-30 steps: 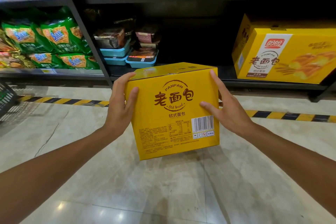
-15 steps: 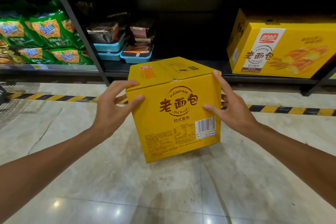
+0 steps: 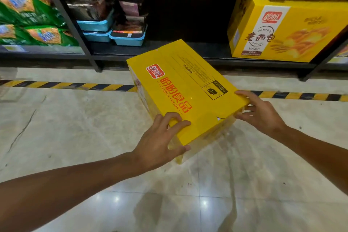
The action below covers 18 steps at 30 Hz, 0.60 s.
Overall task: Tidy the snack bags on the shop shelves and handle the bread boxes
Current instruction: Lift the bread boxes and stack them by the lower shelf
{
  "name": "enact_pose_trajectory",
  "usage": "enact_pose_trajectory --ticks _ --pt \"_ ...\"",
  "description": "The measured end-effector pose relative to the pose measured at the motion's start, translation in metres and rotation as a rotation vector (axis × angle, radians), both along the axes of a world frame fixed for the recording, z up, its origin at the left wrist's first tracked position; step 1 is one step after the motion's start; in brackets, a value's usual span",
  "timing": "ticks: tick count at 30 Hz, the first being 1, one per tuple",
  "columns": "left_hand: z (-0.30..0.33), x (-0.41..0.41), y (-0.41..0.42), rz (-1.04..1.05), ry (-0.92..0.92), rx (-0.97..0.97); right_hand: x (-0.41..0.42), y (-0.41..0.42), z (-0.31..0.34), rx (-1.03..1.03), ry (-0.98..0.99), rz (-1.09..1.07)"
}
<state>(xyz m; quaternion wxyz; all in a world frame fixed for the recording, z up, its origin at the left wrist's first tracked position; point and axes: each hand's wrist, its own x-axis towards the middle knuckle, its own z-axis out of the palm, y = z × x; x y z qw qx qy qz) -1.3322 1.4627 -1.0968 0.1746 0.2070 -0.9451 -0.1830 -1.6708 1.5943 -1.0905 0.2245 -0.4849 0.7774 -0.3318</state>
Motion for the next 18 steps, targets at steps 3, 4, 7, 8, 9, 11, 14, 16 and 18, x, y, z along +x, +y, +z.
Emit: enact_pose_trajectory --ticks 3,4,7,8,9,11,14,16,18 --pt "0.016 0.0 -0.037 -0.101 0.066 -0.021 0.001 -0.001 0.005 -0.025 0.183 0.047" --pt "0.022 0.0 -0.056 -0.084 0.099 -0.024 0.004 -0.001 0.01 -0.073 0.227 0.037" --pt "0.031 -0.006 -0.13 0.086 0.019 0.001 0.033 -0.01 0.03 -0.278 0.219 0.038" --pt "0.033 -0.009 -0.153 0.147 -0.062 -0.016 0.053 -0.015 0.037 -0.307 0.187 0.085" --pt "0.033 -0.011 -0.172 0.196 -0.141 -0.03 0.076 -0.021 0.041 -0.298 0.167 0.153" --pt "0.033 -0.018 -0.198 0.255 -0.293 -0.009 0.123 -0.032 0.042 -0.15 0.195 0.328" --pt "0.025 -0.028 -0.222 0.291 -0.514 0.044 0.165 -0.049 0.027 0.139 0.36 0.433" --pt "0.024 -0.031 -0.229 0.309 -0.569 0.031 0.168 -0.057 0.019 0.214 0.491 0.458" --pt "0.027 -0.032 -0.227 0.32 -0.574 0.022 0.162 -0.059 0.015 0.214 0.56 0.491"
